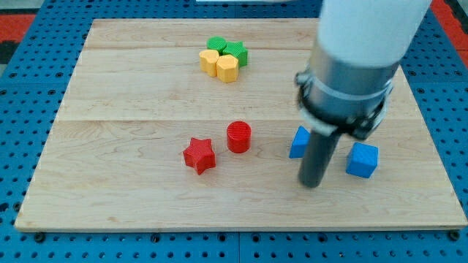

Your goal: Push the blue triangle closer to the blue cube

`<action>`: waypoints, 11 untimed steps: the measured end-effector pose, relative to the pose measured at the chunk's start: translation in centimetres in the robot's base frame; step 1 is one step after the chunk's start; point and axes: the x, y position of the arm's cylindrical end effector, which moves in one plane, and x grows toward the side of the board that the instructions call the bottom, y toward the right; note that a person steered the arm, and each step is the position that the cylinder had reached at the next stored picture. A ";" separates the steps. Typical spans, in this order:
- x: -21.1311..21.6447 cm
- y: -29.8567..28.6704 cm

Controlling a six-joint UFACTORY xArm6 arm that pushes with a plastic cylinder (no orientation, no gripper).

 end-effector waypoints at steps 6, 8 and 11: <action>-6.7 1.0; -7.3 1.0; -7.6 2.1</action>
